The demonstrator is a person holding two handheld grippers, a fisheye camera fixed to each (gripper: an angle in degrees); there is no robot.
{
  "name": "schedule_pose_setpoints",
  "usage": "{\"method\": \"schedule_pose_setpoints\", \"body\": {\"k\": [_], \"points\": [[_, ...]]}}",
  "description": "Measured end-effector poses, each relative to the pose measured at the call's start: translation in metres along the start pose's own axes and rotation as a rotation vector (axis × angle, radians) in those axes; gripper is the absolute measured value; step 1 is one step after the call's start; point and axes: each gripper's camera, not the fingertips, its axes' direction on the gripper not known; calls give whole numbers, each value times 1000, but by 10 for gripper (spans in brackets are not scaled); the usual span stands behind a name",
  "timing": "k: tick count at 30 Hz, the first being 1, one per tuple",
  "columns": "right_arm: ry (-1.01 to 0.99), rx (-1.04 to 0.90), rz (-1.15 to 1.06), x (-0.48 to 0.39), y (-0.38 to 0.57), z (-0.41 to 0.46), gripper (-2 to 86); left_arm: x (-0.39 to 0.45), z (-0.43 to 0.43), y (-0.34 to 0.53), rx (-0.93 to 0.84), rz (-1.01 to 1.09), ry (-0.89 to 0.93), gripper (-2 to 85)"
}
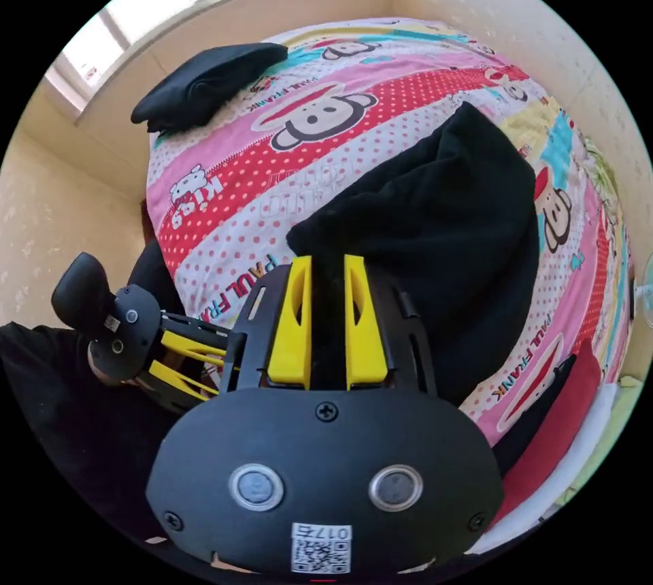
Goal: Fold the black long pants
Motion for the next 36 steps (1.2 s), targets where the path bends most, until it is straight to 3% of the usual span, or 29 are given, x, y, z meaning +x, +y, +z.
{"method": "schedule_pose_setpoints", "body": {"k": [2, 5, 9, 12, 14, 17, 25, 32, 36], "points": [[-125, 105, 47, 3, 15, 0, 118, 4, 0, 3, 1, 6, -17, 86], [-147, 142, 43, -1, 20, -18, 161, 6, -1, 5, -2, 6, -19, 86], [41, 129, -39, -23, 18, -15, 202, 8, -1, 7, -8, 9, -21, 86], [102, -21, -101, -39, 8, 24, 219, 10, -3, 9, -4, 8, -28, 86], [279, -90, -145, -60, 4, 55, 210, 12, -4, 9, -6, 8, -34, 87], [378, -93, -130, -80, -3, 65, 185, 13, -6, 9, -7, 9, -34, 86], [218, -93, -32, -56, -24, 40, 131, 15, -14, 4, -7, 7, -26, 86], [398, -123, -103, -95, -28, 71, 139, 14, -24, -5, -8, -7, -12, 86], [404, -145, -92, -95, -37, 68, 113, 12, -31, -11, -5, -17, 1, 86]]}}
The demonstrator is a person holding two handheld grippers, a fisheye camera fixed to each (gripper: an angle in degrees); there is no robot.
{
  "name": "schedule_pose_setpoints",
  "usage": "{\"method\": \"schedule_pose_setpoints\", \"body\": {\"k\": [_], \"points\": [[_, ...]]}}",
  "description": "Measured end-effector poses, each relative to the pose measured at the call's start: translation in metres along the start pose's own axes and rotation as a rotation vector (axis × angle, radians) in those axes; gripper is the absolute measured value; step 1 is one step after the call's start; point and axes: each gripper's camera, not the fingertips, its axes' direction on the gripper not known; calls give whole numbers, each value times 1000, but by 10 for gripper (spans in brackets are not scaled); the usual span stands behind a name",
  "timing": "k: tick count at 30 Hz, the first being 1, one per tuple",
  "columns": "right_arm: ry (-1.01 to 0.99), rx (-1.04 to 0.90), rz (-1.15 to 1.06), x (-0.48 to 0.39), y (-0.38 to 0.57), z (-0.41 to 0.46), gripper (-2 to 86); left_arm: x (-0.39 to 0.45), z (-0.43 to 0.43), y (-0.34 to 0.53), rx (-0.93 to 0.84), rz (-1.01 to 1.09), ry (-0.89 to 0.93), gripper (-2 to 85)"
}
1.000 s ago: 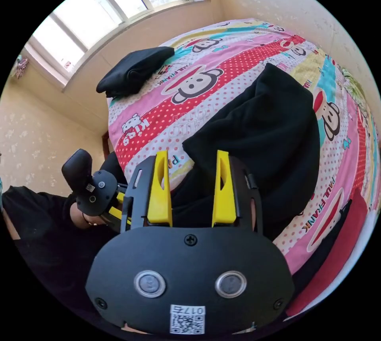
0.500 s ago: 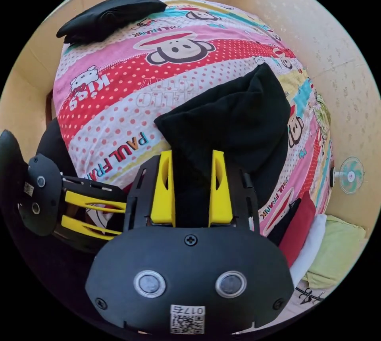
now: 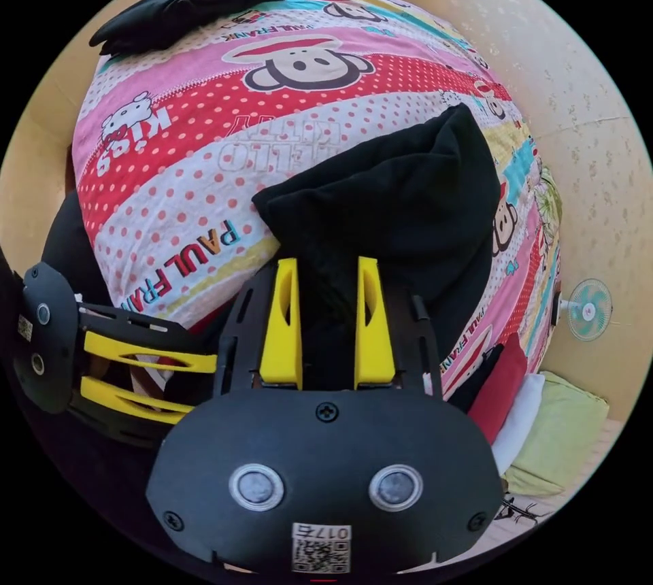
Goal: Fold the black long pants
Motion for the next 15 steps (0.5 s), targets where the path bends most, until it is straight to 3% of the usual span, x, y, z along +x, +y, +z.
{"method": "schedule_pose_setpoints", "body": {"k": [2, 9, 15], "points": [[13, 33, -12, 5, -1, -19, 66, -1, -5, -5, -3, -6, 14, 86], [71, 320, 179, 78, 20, -137, 37, -17, -28, -18, 20, -60, 144, 121], [-27, 468, 302, 152, 32, -206, 28, -48, -74, -54, 214, -174, 287, 134]]}}
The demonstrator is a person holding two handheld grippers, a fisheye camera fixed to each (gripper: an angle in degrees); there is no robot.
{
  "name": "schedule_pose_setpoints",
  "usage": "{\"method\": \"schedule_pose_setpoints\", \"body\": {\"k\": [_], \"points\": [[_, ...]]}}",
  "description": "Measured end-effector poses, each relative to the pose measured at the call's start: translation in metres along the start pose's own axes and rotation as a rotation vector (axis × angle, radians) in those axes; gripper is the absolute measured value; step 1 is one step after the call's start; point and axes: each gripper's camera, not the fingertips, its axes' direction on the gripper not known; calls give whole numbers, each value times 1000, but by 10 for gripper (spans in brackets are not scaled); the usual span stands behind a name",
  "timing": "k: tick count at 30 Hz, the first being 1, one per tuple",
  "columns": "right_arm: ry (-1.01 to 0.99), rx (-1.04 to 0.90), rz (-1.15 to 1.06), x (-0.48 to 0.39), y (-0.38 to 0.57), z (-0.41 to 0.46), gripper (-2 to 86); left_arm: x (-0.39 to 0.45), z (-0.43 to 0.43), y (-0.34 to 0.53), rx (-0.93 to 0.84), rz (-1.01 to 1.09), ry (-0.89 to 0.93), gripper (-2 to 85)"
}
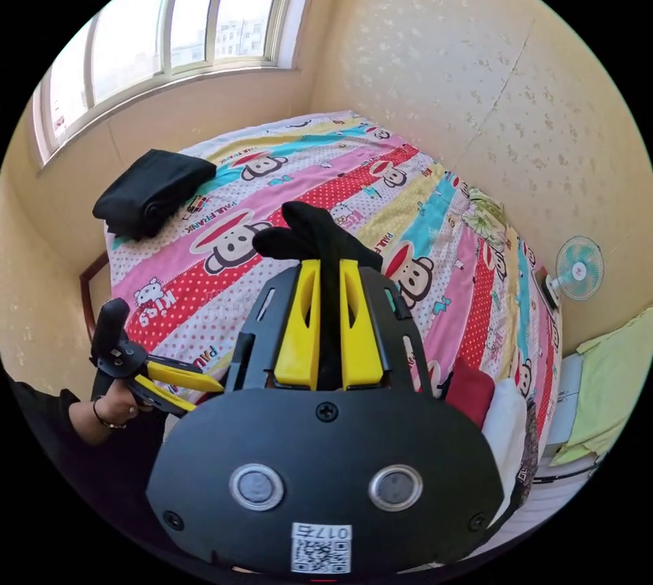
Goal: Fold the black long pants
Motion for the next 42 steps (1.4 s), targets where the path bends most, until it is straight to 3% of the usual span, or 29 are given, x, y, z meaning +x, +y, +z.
{"method": "schedule_pose_setpoints", "body": {"k": [4, 7, 9, 14, 18, 22, 27, 29, 32, 37, 40, 42], "points": [[-23, 43, 51, 20, -24, -30, 24, -5, 32, -61, -79, -78, -196, 117], [-18, 48, 58, 21, -32, -43, 23, -38, 68, -93, -173, -200, -106, 115], [-20, 40, 51, 20, -32, -46, 23, -47, 69, -102, -142, -241, -49, 108], [-33, 34, 50, 26, -19, -55, 24, -38, 37, -120, 99, -217, -143, 89], [-62, 45, 81, 36, -12, -59, 24, -49, 63, -142, 59, -240, -164, 91], [-112, 56, 109, 48, -5, -69, 26, -35, 71, -133, 64, -208, -348, 65], [-124, 70, 111, 55, 7, -80, 26, -20, 90, -143, 29, -168, -307, 107], [-137, 73, 130, 58, 11, -84, 26, -27, 100, -157, -24, -222, -361, 76], [-140, 75, 141, 64, 13, -97, 27, -34, 93, -171, -94, -234, -285, 43], [-117, 121, 118, 74, 16, -132, 28, -16, 18, -183, 41, -172, -274, 24], [-129, 125, 139, 79, 18, -140, 29, -52, 17, -177, 25, -273, -304, 31], [-148, 117, 146, 80, 20, -141, 30, -82, 27, -160, 22, -366, -202, 43]]}}
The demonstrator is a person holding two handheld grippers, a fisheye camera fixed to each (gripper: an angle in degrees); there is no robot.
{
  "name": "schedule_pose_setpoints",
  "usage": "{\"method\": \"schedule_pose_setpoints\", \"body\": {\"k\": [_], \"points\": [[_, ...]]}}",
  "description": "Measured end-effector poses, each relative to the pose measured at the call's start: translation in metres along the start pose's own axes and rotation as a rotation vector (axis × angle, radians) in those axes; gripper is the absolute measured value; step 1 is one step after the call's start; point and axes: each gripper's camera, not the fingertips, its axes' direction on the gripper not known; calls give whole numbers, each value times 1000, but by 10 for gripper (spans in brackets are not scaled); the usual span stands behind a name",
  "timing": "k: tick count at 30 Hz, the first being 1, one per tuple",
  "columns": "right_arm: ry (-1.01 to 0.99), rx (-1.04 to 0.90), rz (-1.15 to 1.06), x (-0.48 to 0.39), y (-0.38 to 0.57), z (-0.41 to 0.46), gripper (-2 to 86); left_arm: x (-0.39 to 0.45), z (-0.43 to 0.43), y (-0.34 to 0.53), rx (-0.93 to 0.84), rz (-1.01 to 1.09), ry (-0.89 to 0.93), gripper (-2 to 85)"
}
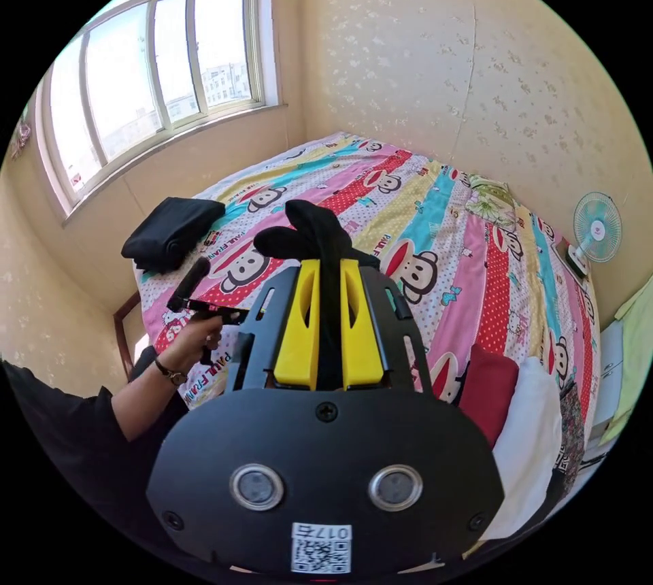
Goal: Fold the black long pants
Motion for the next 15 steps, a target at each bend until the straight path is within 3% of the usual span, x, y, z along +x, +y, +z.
{"method": "schedule_pose_setpoints", "body": {"k": [2, 3, 5, 8, 10, 13, 15], "points": [[-4, -8, -10, -2, 3, -4, 32, -16, -1, 32, 78, -23, 223, 68], [0, -8, -14, -2, 4, -5, 32, -14, -2, 41, 86, -12, 240, 78], [17, -7, -31, -5, 5, -12, 32, 5, 1, 83, 56, 33, 195, 144], [12, -13, -48, -8, 0, -20, 33, 38, 17, 132, 0, 77, 87, 177], [21, -16, -56, -11, -4, -26, 32, 56, 23, 155, -5, 100, -10, 172], [68, -13, -70, -17, -12, -38, 30, 80, 37, 176, -55, 189, -172, 90], [105, -5, -62, -17, -21, -48, 28, 82, 27, 179, -80, 197, -132, 61]]}}
